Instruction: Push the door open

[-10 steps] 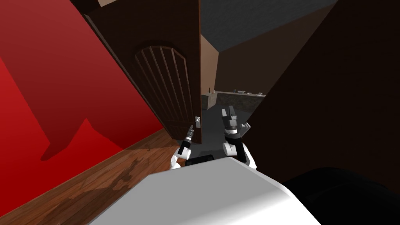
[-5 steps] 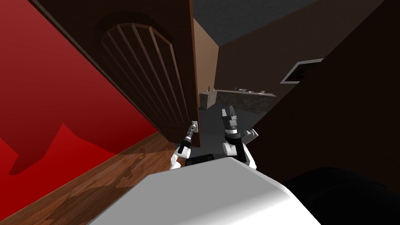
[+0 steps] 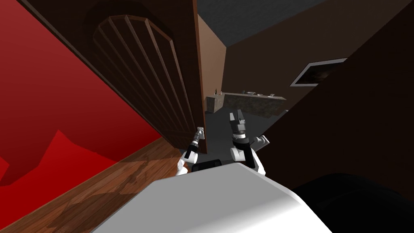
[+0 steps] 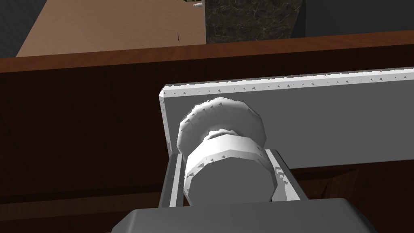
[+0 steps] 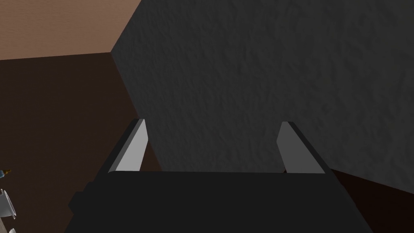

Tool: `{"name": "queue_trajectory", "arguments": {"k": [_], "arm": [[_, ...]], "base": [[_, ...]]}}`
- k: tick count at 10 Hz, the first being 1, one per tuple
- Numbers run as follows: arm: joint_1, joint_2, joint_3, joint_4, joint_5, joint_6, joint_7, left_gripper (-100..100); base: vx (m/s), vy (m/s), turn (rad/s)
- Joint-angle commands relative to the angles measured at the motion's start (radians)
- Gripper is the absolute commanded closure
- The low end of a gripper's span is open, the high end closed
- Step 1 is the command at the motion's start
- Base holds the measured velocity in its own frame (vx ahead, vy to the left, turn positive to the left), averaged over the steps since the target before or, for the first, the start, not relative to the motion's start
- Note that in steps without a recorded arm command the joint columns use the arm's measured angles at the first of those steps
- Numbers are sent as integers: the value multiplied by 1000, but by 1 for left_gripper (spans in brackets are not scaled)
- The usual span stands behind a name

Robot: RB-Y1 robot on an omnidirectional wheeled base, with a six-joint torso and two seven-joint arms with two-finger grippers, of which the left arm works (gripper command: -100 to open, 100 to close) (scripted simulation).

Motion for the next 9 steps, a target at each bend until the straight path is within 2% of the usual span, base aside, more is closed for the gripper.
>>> {"name": "queue_trajectory", "arguments": {"k": [1,3,4,5,9], "arm": [[2,0,-1,1,0,1,0,100],[2,0,-1,1,0,1,0,100],[14,15,-14,-5,8,3,-13,100],[20,20,-21,-10,12,3,-20,100],[49,29,-58,-33,35,4,-56,100]], "base": [[-20,7,3],[-6,2,2],[68,-25,165],[144,-66,192],[171,-93,203]]}}
